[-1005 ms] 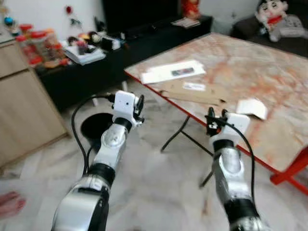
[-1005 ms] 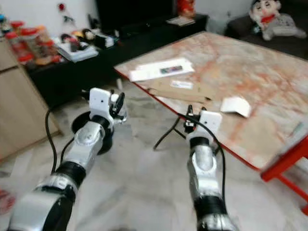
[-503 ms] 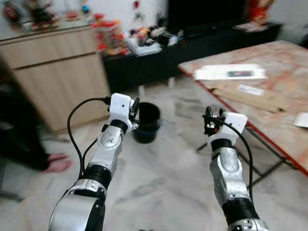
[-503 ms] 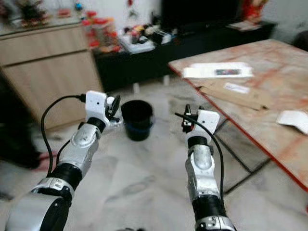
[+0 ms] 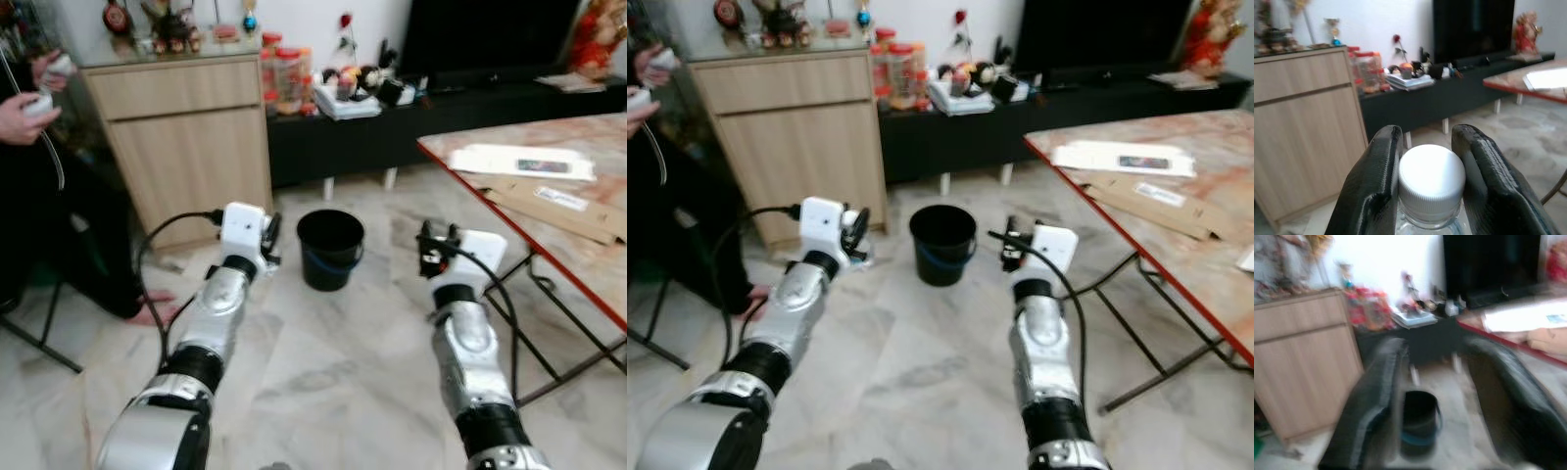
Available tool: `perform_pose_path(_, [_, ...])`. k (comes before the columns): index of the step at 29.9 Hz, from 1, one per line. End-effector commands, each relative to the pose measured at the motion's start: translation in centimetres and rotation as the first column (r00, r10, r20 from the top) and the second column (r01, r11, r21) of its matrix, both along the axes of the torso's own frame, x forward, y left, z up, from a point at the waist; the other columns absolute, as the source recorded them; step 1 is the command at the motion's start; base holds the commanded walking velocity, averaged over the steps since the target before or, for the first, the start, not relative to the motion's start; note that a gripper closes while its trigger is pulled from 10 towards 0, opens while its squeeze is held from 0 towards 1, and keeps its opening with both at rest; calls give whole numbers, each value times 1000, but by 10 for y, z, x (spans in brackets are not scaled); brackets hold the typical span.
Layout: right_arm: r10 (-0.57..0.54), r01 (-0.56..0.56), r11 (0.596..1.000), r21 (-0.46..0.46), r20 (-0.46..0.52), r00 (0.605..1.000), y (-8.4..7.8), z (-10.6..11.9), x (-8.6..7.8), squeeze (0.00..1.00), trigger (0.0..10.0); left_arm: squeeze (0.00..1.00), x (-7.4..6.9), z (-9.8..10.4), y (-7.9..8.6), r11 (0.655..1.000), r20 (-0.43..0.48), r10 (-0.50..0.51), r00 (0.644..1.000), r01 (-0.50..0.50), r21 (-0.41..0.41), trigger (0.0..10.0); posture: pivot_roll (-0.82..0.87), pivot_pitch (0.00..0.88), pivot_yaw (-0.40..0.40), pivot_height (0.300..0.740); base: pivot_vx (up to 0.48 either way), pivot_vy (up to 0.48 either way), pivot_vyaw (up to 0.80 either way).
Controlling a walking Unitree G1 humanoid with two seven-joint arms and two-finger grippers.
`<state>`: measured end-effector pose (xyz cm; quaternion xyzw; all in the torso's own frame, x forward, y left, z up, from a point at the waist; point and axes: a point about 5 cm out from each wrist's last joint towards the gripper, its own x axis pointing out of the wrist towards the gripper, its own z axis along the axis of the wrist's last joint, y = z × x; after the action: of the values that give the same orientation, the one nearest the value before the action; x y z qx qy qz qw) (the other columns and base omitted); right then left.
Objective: Picking trash to rubbish bin
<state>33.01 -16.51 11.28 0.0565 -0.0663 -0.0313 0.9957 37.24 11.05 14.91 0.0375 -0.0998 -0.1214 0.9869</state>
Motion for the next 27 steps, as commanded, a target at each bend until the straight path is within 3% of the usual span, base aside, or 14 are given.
perform_pose_path(1, [30, -30, 1000, 4, 10, 1000, 7, 5, 3, 0, 10000, 0, 0, -1, 8, 1000, -6, 29, 1000, -29, -7, 10000, 109, 4, 22, 740, 364, 0, 0])
perform_pose_path(27, [70, -70, 998, -8, -12, 997, 12, 0, 2, 0, 10000, 0, -1, -4, 12, 999, -11, 46, 999, -46, -10, 10000, 112, 10, 14, 740, 374, 0, 0])
